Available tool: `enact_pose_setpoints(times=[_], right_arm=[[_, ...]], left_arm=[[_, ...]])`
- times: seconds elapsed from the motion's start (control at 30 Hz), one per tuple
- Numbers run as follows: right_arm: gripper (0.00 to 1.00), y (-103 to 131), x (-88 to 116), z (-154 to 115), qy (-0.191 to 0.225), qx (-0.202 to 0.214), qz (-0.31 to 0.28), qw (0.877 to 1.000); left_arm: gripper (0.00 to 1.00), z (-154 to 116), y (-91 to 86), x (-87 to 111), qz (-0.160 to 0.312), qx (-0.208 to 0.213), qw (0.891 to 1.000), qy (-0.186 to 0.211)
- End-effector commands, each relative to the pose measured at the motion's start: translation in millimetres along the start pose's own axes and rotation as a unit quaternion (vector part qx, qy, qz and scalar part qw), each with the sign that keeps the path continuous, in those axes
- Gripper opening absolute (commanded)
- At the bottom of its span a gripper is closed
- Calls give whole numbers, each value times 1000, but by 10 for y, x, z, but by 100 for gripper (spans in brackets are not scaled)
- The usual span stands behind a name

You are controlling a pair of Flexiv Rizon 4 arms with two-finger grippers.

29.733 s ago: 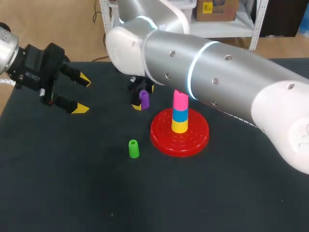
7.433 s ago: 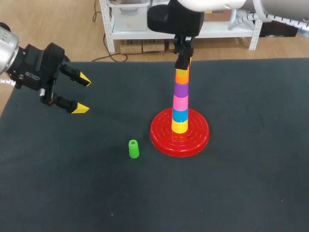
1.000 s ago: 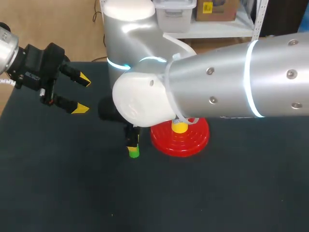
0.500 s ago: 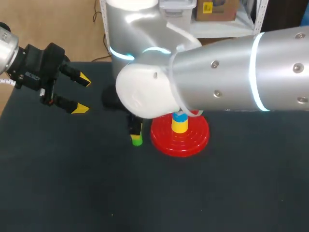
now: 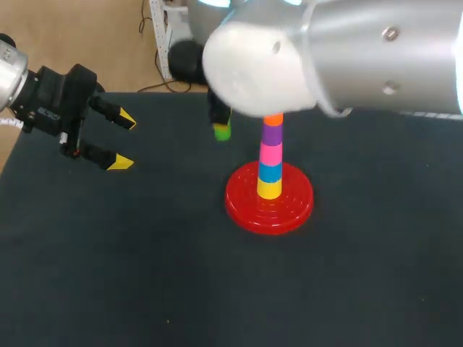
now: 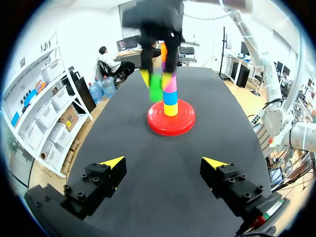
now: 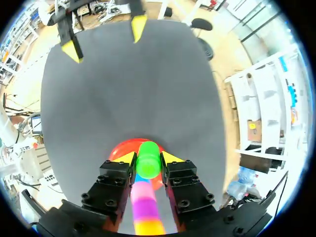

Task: Pick up and stack the cylinders on the red base in this order: pink,purple,orange,green

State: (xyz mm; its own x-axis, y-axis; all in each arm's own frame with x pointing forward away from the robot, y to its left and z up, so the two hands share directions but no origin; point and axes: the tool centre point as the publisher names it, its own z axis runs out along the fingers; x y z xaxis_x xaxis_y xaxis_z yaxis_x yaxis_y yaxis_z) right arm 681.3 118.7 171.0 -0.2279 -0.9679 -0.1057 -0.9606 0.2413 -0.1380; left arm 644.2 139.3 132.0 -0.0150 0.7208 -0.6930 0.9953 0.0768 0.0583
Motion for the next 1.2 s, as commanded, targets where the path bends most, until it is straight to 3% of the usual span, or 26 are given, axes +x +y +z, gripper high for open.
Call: enact_pose_setpoints(times=[0.03,0.23,0.5,0.8,1.2], right_arm=[[0,-95,151,-602,-26,10,5,1000],[0,-228,224,-1080,-32,23,15,999],[0,-231,375,-1486,-29,35,25,999],[0,-167,622,-1462,2,-4,46,999],[0,-99,779,-1312,28,-45,49,997]], left_arm=[[100,3,-4,13,1,-1,1000,-2],[100,3,-4,13,1,-1,1000,-2],[100,3,-4,13,1,-1,1000,-2],[100,3,-4,13,1,-1,1000,-2],[100,3,-4,13,1,-1,1000,-2]])
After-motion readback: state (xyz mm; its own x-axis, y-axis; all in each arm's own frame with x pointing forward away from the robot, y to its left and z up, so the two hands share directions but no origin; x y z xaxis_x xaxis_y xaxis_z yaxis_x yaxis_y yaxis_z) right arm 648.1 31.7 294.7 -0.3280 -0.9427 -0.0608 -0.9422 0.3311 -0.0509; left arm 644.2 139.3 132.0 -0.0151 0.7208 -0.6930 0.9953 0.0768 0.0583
